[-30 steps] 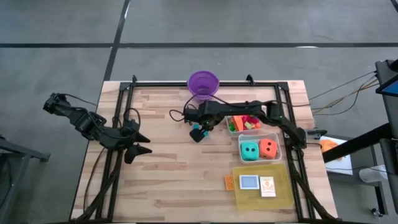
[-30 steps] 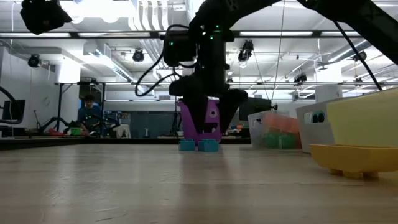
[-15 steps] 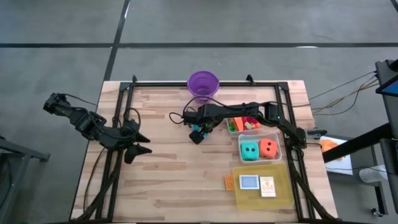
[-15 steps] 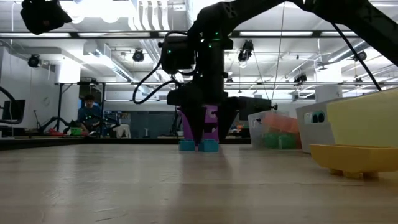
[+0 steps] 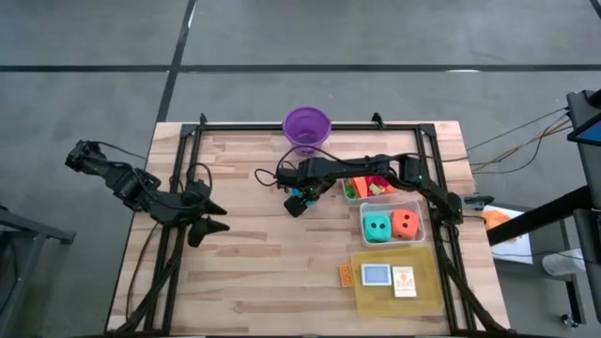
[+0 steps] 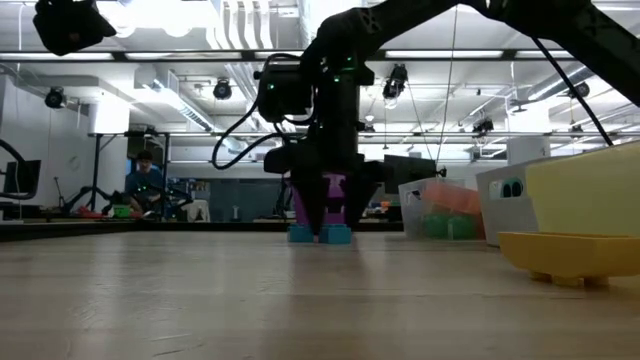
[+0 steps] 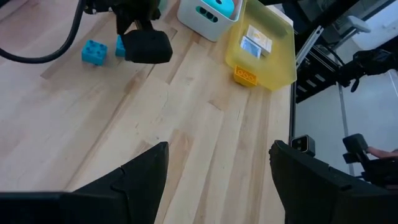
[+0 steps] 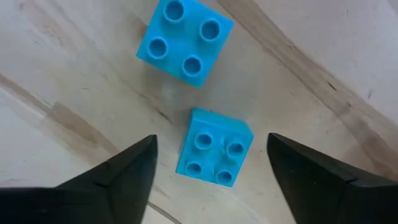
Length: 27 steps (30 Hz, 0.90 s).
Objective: Pick & Place Toys
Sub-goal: Put the blue game piece into the transparent bin
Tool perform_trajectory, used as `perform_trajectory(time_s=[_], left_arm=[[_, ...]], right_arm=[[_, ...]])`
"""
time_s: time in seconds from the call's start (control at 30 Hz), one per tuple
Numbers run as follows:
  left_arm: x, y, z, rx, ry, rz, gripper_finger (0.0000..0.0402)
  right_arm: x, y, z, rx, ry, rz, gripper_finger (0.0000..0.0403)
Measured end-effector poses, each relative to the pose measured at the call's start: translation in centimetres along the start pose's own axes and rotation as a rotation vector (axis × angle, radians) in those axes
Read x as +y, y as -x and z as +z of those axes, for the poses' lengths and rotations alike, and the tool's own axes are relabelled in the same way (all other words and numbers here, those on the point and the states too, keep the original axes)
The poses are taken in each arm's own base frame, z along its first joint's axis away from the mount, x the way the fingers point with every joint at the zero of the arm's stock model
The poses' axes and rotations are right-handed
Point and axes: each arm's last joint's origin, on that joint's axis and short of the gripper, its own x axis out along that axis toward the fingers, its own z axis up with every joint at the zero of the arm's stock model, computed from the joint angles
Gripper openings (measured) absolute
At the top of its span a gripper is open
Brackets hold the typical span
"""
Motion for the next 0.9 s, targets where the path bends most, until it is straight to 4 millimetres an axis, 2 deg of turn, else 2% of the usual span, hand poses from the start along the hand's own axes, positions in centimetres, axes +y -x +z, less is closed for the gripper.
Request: perform_trajectory(time_s=[0.17,0.3,0.67,0.9], left_arm=[[0.0,0.0,0.0,0.0,0.001,-0.001,0.0271],[0.0,0.0,0.0,-0.001,0.007,-0.001,0.0271],[0.0,0.0,0.0,-0.001,0.008,-0.001,0.027],[0.0,0.0,0.0,-0.001,0.008,-0.001,0.027]], right_arm=[[-0.2,-0.4,-0.1,0.009,-0.004,-0.009,0.023],[-0.5,-1.2,-0.4,0.035,-0.007,0.001,0.0197],[-0.5,-1.1,-0.3,0.009,-0.002,-0.008,0.0135],[0.0,-0.6,0.0,-0.011,0.044,0.005,0.0133]])
